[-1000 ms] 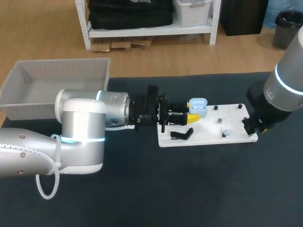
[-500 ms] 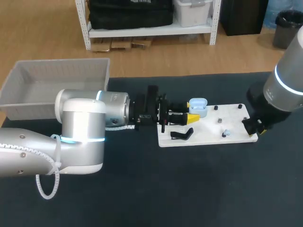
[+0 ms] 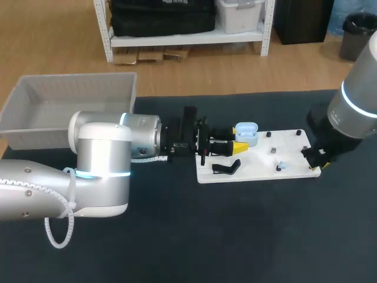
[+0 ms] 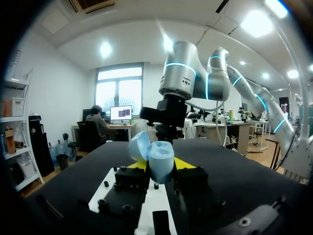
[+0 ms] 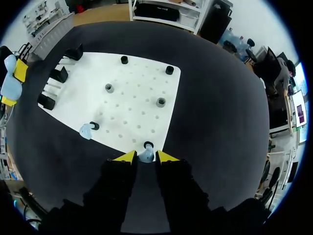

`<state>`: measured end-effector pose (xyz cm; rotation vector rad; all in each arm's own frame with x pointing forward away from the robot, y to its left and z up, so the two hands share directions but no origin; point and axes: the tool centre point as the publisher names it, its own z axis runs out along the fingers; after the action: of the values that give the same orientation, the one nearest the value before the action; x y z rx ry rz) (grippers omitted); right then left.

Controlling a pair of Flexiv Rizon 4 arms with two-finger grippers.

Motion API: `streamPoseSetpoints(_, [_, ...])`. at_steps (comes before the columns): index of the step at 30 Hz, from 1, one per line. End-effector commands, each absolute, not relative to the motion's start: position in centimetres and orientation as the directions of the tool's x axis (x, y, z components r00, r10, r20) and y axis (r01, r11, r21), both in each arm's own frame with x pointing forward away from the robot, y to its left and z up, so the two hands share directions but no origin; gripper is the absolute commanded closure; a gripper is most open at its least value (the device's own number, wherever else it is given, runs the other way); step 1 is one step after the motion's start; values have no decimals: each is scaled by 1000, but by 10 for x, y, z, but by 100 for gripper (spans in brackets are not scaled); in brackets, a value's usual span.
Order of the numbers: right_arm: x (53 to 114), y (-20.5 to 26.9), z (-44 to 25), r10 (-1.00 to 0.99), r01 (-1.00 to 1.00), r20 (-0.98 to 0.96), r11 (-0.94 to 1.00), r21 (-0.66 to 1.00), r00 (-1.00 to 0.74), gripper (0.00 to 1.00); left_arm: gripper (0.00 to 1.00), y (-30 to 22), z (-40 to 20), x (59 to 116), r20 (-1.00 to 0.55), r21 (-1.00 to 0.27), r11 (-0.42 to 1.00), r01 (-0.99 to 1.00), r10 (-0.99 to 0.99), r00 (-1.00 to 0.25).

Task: Pick up each earbud case from the left stands, insert the matching earbuds, close the lid, and place the case in the box.

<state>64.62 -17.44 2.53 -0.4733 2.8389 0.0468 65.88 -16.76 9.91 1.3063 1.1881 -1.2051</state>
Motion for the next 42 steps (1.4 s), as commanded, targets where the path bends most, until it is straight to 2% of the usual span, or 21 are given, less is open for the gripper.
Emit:
streamPoseSetpoints(1, [648,-174,24,-318,-326,-255,945,-9,-913,76,100,-168,99,660,-998,33,-64,997,46,36])
streamPoseSetpoints(8, [648,-175,23,-318,-326,-252,945,-10,-914,80,100,-168,99,660,-998,33,-64,997,46,36])
streamPoseSetpoints(11, [647,-175,23,-319,-327,-251,945,-10,-914,90,100,-168,99,660,-998,33,-64,997,46,36])
streamPoseSetpoints(13, [647,-175,23,-320,-328,-251,945,-11,-914,100,100,-168,99,660,-998,33,-64,997,46,36])
streamPoseSetpoints(42, [640,-170,54,-377,-366,-267,926,-90,-887,100,100,-168,99,660,-998,33,-64,997,46,36])
